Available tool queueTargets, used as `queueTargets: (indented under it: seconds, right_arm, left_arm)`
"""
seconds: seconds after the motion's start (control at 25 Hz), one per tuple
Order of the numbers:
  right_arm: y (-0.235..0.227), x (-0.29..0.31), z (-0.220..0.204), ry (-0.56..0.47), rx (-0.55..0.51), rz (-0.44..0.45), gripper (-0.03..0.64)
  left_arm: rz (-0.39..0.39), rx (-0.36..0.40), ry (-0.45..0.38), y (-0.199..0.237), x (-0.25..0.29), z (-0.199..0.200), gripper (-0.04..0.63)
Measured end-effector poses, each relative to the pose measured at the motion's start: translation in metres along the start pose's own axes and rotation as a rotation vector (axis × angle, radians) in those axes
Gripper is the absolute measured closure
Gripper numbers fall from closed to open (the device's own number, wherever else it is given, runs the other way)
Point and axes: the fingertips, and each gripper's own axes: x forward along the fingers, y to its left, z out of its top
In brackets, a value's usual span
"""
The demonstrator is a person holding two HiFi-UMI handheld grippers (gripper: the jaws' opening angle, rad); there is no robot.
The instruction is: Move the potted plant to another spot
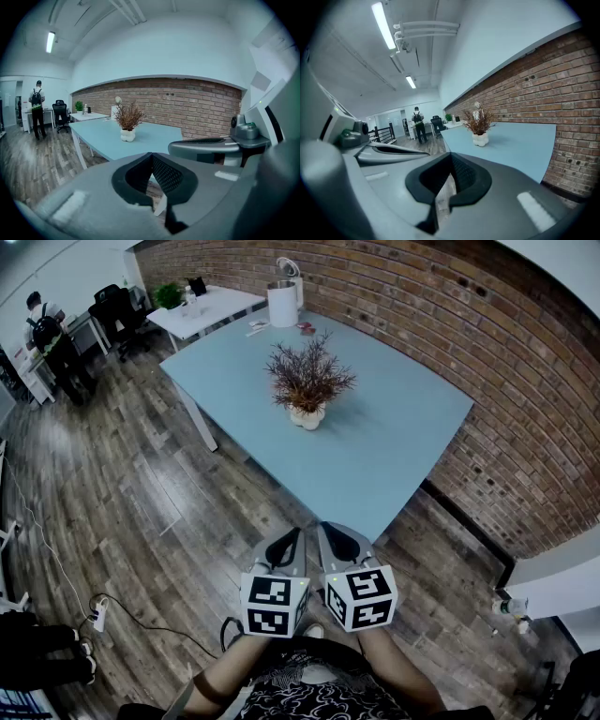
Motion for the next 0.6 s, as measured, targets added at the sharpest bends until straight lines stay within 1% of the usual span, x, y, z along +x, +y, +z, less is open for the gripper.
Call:
queueTargets:
  seconds: [0.24, 0.36, 0.6]
  right_arm:
    - [0.001, 0.000, -0.003, 0.009, 0.000, 0.015, 0.611]
    - [0.005, 0.006, -0.004, 0.014, -0.004, 0.031, 0.611]
    - [0.018, 0.023, -0.003, 0.027, -0.012, 0.073, 0.611]
  left_arm:
    - [0.019, -0.008, 0.004, -0.001, -0.002, -0.003, 0.601]
    - [0.027, -0.025, 0.007, 0.002, -0.002, -0.003, 0.601]
    - [0.072, -0.031, 0.012, 0.024, -0.002, -0.004, 0.601]
